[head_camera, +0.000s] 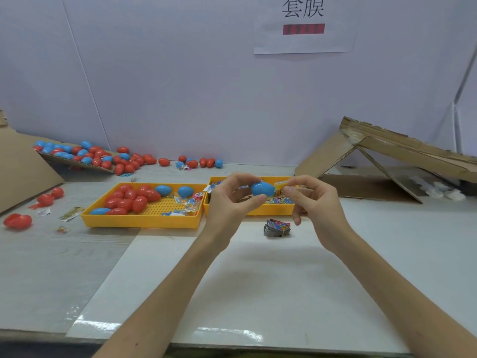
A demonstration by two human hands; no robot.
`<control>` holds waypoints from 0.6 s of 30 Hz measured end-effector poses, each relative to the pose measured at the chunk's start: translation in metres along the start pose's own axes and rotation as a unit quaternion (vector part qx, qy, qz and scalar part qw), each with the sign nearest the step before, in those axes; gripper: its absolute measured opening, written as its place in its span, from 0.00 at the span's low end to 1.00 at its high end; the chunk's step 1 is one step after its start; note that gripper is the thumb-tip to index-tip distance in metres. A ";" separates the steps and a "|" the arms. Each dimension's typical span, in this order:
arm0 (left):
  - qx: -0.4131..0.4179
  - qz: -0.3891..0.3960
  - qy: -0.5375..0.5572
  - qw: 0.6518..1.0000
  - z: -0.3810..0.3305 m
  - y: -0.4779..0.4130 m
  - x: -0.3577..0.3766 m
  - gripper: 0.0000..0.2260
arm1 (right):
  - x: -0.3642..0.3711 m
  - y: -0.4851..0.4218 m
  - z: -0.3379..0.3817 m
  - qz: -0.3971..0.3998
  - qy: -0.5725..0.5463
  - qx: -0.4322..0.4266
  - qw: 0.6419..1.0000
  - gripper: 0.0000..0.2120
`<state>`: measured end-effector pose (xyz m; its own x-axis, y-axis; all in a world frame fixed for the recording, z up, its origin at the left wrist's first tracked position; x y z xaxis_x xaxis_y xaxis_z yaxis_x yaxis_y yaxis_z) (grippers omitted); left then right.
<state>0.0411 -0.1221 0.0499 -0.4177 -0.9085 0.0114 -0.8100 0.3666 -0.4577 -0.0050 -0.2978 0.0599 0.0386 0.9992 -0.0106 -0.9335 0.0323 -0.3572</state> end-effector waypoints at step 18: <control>0.057 0.001 -0.065 0.996 -0.001 0.003 0.005 0.13 | 0.008 -0.002 -0.013 0.035 -0.127 0.047 0.990 0.11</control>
<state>0.0360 -0.1253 0.0494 -0.3555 -0.9292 -0.1012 -0.7540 0.3490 -0.5565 0.0014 -0.2906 0.0487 -0.1063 0.9726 0.2067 -0.9603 -0.0465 -0.2751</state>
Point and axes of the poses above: each hand's wrist, its own y-axis away from the middle knuckle, its own x-axis out of the palm, z = x × y, the point moved 3 cm from there along -y, towards the middle knuckle, and after that the axes turned 8 degrees about z, right-handed, at the moved point
